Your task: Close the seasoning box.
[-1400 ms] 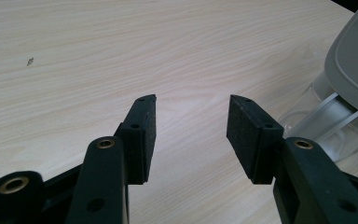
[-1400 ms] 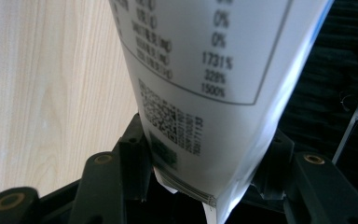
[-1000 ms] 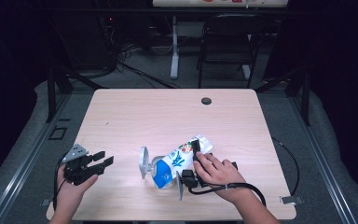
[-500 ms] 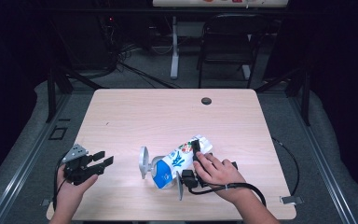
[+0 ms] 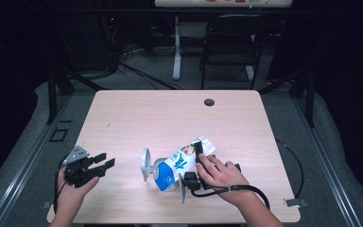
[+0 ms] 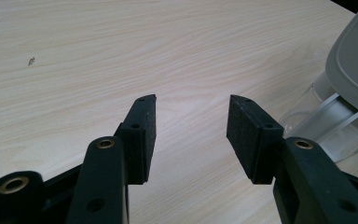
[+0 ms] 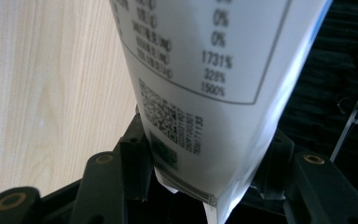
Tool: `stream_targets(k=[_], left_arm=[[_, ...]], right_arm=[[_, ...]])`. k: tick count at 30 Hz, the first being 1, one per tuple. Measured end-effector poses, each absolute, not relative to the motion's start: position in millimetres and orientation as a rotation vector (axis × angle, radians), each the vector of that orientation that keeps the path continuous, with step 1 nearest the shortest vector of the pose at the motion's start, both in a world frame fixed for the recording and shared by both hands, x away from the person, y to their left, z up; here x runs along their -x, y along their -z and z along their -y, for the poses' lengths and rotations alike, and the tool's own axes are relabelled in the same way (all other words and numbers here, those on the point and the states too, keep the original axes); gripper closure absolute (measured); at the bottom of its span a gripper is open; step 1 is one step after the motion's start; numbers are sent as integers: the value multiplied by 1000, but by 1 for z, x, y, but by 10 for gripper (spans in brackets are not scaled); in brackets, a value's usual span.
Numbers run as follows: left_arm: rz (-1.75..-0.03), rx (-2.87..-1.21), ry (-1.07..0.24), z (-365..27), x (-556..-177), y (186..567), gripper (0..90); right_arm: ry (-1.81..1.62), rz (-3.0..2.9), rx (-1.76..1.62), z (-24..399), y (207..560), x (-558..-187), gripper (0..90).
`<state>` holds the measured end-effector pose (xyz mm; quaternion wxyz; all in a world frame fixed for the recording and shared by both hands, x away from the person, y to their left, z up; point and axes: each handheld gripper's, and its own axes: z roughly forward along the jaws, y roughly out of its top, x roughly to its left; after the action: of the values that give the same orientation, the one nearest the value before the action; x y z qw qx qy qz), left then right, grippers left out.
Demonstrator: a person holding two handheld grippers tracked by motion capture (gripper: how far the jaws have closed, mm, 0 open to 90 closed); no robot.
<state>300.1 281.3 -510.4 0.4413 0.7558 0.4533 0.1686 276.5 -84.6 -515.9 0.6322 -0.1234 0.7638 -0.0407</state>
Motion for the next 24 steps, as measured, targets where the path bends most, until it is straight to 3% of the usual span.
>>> stream_targets(k=[24], left_arm=[[-1125,-1879,-418,-282,-300,510,529]], right_arm=[[90,-1744,285,85,516,-277,493]])
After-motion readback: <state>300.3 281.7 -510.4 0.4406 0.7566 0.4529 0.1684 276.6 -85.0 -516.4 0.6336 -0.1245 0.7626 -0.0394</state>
